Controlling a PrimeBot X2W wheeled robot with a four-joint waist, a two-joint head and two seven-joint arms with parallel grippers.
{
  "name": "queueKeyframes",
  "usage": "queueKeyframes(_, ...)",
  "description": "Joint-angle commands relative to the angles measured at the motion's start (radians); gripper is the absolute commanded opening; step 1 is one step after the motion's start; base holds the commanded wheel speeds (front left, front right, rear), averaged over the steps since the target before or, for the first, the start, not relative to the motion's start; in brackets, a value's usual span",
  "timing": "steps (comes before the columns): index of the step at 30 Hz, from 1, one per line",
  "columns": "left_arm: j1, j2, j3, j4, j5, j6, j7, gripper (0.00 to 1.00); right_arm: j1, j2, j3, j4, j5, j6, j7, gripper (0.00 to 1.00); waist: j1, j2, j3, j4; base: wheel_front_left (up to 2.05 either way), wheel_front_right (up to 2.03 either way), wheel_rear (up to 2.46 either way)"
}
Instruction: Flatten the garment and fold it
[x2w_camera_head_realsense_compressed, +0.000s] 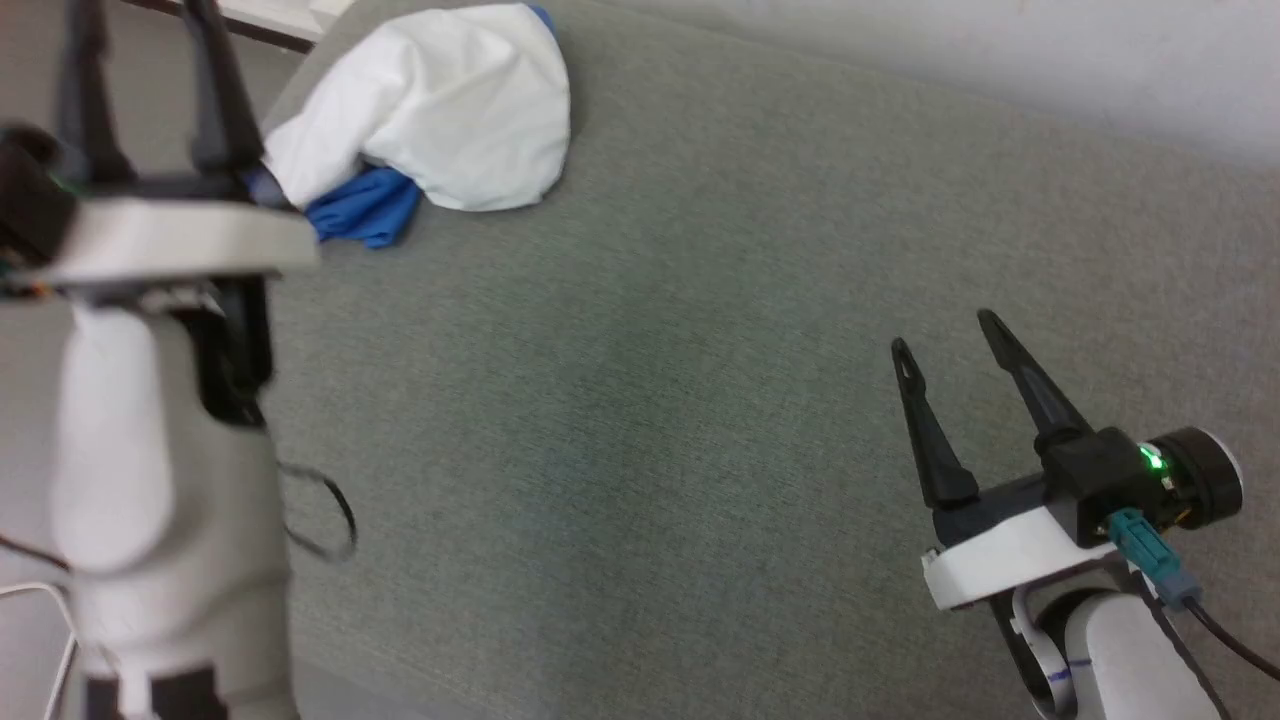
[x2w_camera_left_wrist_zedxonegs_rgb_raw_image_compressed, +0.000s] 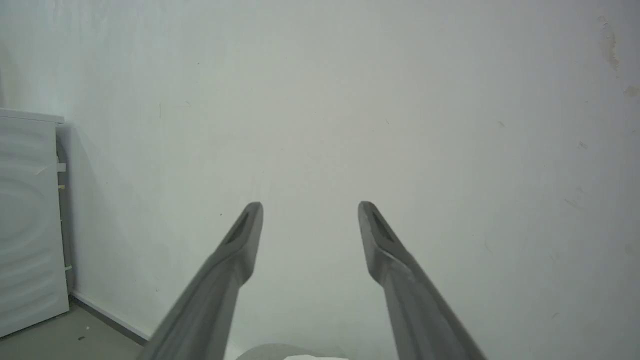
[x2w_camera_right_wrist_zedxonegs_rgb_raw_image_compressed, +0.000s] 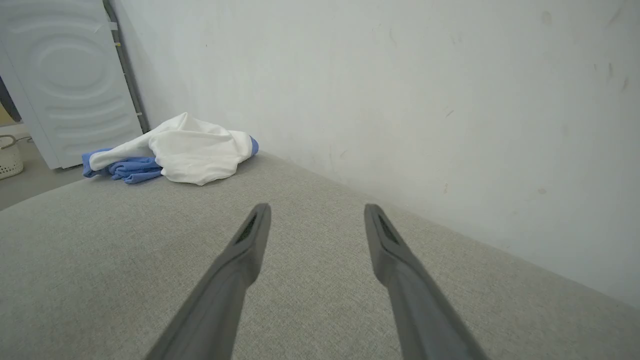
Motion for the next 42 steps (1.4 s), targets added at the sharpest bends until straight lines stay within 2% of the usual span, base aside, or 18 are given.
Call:
queueKeyframes(1,-0.077,0.031,0.019,0.046,0.002,-0.015,-0.009,1.0,-0.029,-0.001,0.008,-0.007,-0.008,-0.001,-0.002,1.0,-0.0002,0.0,0.068,-0.055,0.0,0.0,0.0)
queueKeyframes(7,-0.301,0.158,0.047,0.265,-0.009,-0.036,0.036,1.0,-0.078,-0.016,0.015,-0.017,-0.002,-0.001,-0.002,1.0,-0.0002,0.0,0.157,-0.134,0.0,0.0,0.0)
queueKeyframes(8,-0.301,0.158,0.047,0.265,-0.009,-0.036,0.036,1.0,-0.078,-0.016,0.015,-0.017,-0.002,-0.001,-0.002,1.0,-0.0002,0.0,0.157,-0.134,0.0,0.0,0.0)
queueKeyframes(12,-0.401,0.247,0.041,0.421,-0.024,-0.058,0.137,1.0,-0.106,-0.023,0.019,-0.026,-0.001,-0.001,0.0,1.0,-0.0002,0.0,0.223,-0.186,0.0,0.0,0.0)
queueKeyframes(17,-0.474,0.323,0.04,0.581,-0.092,-0.077,0.298,1.0,-0.135,-0.029,0.02,-0.029,0.003,-0.001,-0.005,1.0,-0.0002,0.0,0.292,-0.246,0.0,0.0,0.0)
queueKeyframes(26,-0.507,0.411,0.024,0.81,-0.188,-0.083,0.612,1.0,-0.165,-0.022,0.034,-0.012,0.018,-0.001,-0.027,1.0,-0.0002,0.0,0.356,-0.324,0.0,0.0,0.0)
queueKeyframes(32,-0.489,0.432,0.022,0.911,-0.225,-0.081,0.799,1.0,-0.168,-0.015,0.037,0.01,0.025,-0.001,-0.042,1.0,-0.0002,0.0,0.35,-0.346,0.0,0.0,0.0)
queueKeyframes(33,-0.483,0.435,0.019,0.926,-0.227,-0.081,0.835,0.95,-0.169,-0.014,0.038,0.014,0.026,-0.001,-0.043,1.0,-0.0002,0.0,0.347,-0.349,0.0,0.0,0.0)
queueKeyframes(35,-0.48,0.447,0.015,0.93,-0.225,-0.074,0.861,0.37,-0.171,-0.013,0.04,0.018,0.025,-0.001,-0.047,1.0,-0.0002,0.0,0.341,-0.353,0.0,0.0,0.0)
queueKeyframes(36,-0.476,0.454,0.009,0.921,-0.219,-0.071,0.849,0.0,-0.171,-0.012,0.041,0.019,0.024,-0.001,-0.048,1.0,-0.0002,0.0,0.338,-0.355,0.0,0.0,0.0)
queueKeyframes(38,-0.465,0.456,0.008,0.915,-0.22,-0.071,0.839,0.0,-0.172,-0.01,0.041,0.024,0.023,-0.001,-0.053,1.0,-0.0002,0.0,0.327,-0.358,0.0,0.0,0.0)
queueKeyframes(42,-0.44,0.475,-0.003,0.883,-0.196,-0.044,0.753,0.0,-0.166,-0.007,0.04,0.044,0.026,-0.001,-0.062,1.0,-0.0002,0.0,0.284,-0.358,0.0,0.0,0.0)
